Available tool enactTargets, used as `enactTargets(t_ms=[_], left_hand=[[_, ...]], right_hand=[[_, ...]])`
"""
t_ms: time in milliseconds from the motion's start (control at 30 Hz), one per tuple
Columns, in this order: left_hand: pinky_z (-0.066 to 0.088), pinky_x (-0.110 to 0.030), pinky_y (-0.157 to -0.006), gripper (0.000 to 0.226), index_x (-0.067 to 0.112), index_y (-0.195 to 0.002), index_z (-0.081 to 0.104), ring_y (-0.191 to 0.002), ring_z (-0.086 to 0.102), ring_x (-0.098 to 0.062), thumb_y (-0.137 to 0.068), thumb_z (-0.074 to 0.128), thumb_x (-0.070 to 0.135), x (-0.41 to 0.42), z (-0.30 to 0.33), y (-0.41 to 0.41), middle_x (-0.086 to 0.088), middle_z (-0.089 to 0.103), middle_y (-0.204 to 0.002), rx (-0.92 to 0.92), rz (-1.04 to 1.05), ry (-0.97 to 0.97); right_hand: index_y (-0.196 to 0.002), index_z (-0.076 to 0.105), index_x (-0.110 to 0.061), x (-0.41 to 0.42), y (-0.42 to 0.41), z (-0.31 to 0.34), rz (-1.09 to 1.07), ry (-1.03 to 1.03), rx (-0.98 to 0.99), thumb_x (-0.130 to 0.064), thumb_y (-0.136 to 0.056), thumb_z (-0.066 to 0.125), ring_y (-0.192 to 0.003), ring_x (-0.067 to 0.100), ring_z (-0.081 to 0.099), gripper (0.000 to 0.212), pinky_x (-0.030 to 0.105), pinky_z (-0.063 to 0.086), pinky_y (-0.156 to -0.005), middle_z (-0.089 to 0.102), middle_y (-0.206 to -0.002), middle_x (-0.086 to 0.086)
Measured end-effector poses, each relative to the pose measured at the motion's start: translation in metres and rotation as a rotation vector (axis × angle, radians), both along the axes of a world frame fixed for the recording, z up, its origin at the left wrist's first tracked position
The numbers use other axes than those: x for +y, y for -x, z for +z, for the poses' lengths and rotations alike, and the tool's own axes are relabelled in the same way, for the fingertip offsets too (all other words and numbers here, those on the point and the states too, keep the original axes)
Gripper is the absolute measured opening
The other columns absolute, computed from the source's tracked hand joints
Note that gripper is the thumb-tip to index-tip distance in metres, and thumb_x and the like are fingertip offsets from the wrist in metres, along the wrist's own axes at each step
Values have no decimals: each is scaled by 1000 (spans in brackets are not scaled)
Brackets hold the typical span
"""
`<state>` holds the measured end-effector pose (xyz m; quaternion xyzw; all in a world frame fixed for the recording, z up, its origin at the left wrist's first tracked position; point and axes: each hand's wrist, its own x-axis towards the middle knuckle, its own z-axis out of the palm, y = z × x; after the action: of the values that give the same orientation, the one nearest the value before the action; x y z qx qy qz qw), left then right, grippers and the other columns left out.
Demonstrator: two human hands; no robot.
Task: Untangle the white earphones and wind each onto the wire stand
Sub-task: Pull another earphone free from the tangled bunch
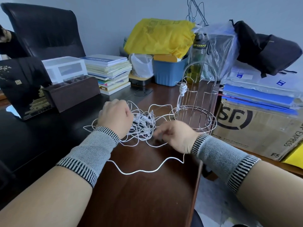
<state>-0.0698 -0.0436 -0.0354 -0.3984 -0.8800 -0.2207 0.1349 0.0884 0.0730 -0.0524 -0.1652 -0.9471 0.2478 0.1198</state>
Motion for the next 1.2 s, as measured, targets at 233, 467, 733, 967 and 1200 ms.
enactTargets(t_ms=[233,467,733,967,1200], left_hand=[[44,-24,-80,19,35,-104,66,-91,53,-10,-88,60,26,-4,-2,-6,9,53,-125,-187,-238,485],[53,-29,-81,48,42,-57,59,-87,63,-14,-88,54,5,-21,-4,9,12,64,-107,-227,-319,538],[43,-27,-97,47,44,-58,59,-102,57,-9,-86,54,6,-30,-15,16,17,64,-108,-218,-366,449],[42,-29,-98,33,36,-74,62,-118,54,-20,-91,55,9,-34,-18,30,6,58,-119,-139,-212,343],[43,-27,-93,40,32,-65,66,-117,56,-20,-90,53,4,-35,-16,29,8,62,-122,-241,-145,251]], right_hand=[[-57,62,-27,0,8,7,-124,195,171,6,-79,52,-45,1,52,41,15,42,-52,56,-45,-18],[-93,72,-19,13,38,10,-348,-32,150,-7,-91,50,-93,19,64,25,25,49,-85,72,-100,1],[-125,61,-23,-9,67,20,-22,-312,-261,-29,-98,44,-116,17,51,32,25,31,-103,64,-120,-4],[-107,68,-8,-1,50,29,-76,-215,-455,-37,-88,56,-100,24,62,37,27,49,-80,66,-104,5],[-94,73,-15,9,31,27,-209,-203,-347,-21,-86,56,-92,22,63,19,26,51,-82,70,-95,2]])
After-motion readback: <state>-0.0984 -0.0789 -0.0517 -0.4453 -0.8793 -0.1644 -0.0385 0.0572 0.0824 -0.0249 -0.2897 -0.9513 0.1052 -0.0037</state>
